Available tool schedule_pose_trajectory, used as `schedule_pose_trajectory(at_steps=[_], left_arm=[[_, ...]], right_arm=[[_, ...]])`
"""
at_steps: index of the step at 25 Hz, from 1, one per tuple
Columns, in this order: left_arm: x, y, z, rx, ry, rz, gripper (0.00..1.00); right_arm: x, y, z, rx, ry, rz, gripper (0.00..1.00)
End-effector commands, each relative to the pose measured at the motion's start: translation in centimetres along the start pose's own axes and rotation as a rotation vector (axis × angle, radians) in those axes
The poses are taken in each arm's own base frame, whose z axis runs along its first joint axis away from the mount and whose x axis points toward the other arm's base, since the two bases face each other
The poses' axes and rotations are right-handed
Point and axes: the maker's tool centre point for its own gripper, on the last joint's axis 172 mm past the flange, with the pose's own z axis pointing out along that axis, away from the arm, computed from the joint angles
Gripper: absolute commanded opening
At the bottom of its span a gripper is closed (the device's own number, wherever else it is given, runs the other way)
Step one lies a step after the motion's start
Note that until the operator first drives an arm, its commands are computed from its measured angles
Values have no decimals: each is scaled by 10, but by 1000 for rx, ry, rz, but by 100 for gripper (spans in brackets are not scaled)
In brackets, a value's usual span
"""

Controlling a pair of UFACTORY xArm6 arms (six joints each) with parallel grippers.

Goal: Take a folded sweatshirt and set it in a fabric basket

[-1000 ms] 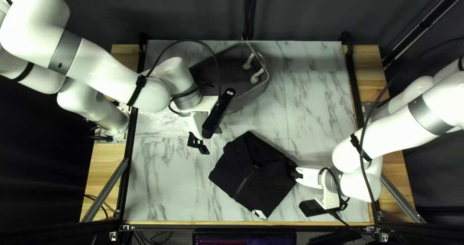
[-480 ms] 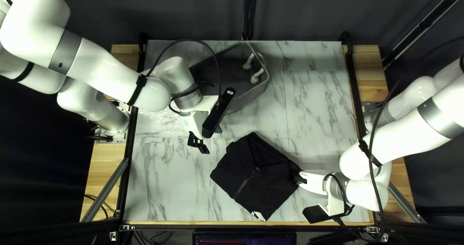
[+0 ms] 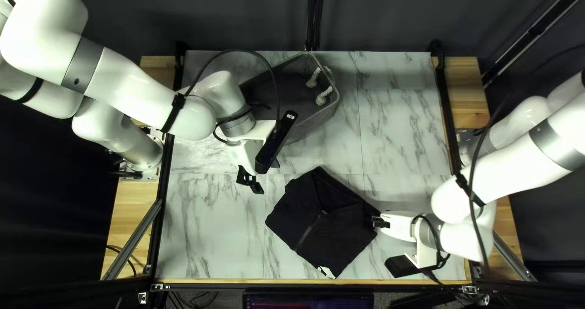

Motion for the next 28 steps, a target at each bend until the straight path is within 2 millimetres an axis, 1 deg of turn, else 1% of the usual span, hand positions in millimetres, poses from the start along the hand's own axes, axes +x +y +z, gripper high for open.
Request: schedule_pose_trajectory(at_steps=[1,4,6,8,9,11,13,15,19,21,23,28], left_arm=[[0,-1,1,-1,-3,-1,100],[0,0,1,0,-6,-3,100],[-1,0,2,1,-7,-5,100],[0,0,2,1,-9,-6,100],[-1,0,2,2,-10,-7,100],[-2,0,2,2,-12,-9,100],[-3,-1,3,2,-13,-11,100],[-3,-1,3,2,-15,-13,100],[-3,0,3,2,-19,-15,100],[-4,-1,4,2,-20,-17,100],[-5,-1,4,2,-21,-19,100],[-7,-1,4,4,-22,-23,100]], right_arm=[[-4,0,-9,-5,-8,-2,100],[1,2,-10,-9,4,-18,100],[10,4,-6,-12,21,-45,100],[13,8,-4,-19,29,-64,100],[13,10,-5,-21,30,-69,100],[15,17,-13,-32,35,-94,100],[19,20,-17,-39,44,-120,100],[22,19,-17,-45,56,-147,100],[23,21,-19,-56,68,-180,100],[29,23,-20,-49,86,-210,100],[36,24,-16,-32,115,-242,100],[40,21,-5,0,165,-283,100]])
